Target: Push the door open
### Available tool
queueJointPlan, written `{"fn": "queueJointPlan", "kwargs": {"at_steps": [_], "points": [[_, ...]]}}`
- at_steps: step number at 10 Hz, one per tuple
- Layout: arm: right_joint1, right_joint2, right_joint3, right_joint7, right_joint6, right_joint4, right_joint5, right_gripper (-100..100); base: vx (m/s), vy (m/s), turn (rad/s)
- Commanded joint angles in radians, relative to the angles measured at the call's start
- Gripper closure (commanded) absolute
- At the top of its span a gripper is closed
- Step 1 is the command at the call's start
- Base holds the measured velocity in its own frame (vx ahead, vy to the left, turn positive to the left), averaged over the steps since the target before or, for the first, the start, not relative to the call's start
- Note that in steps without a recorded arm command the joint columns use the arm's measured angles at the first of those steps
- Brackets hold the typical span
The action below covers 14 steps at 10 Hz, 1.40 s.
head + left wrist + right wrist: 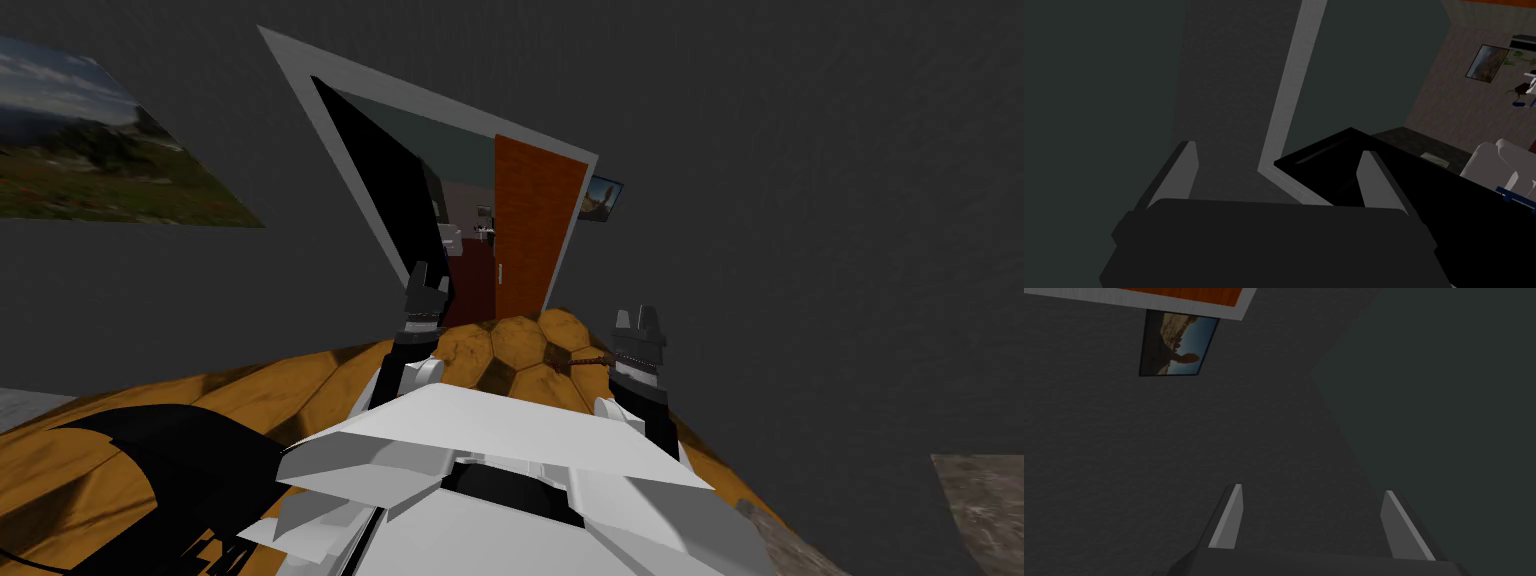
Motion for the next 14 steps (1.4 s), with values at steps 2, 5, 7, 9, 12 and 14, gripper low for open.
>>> {"fn": "queueJointPlan", "kwargs": {"at_steps": [2,5,7,9,12,14], "points": [[0.002,-0.017,0.023,-0.042,-0.032,0.044,-0.041,-100,0.126,0.018,0.218],[0.004,-0.033,0.051,-0.093,-0.071,0.096,-0.090,-100,0.167,0.018,0.174],[0.005,-0.044,0.074,-0.136,-0.104,0.140,-0.131,-100,0.179,0.012,0.209],[0.007,-0.053,0.094,-0.172,-0.131,0.177,-0.166,-100,0.146,0.032,0.183],[0.009,-0.063,0.123,-0.226,-0.173,0.233,-0.218,-100,0.147,0.000,0.218],[0.011,-0.071,0.146,-0.269,-0.206,0.277,-0.259,-100,0.130,0.014,0.209]]}}
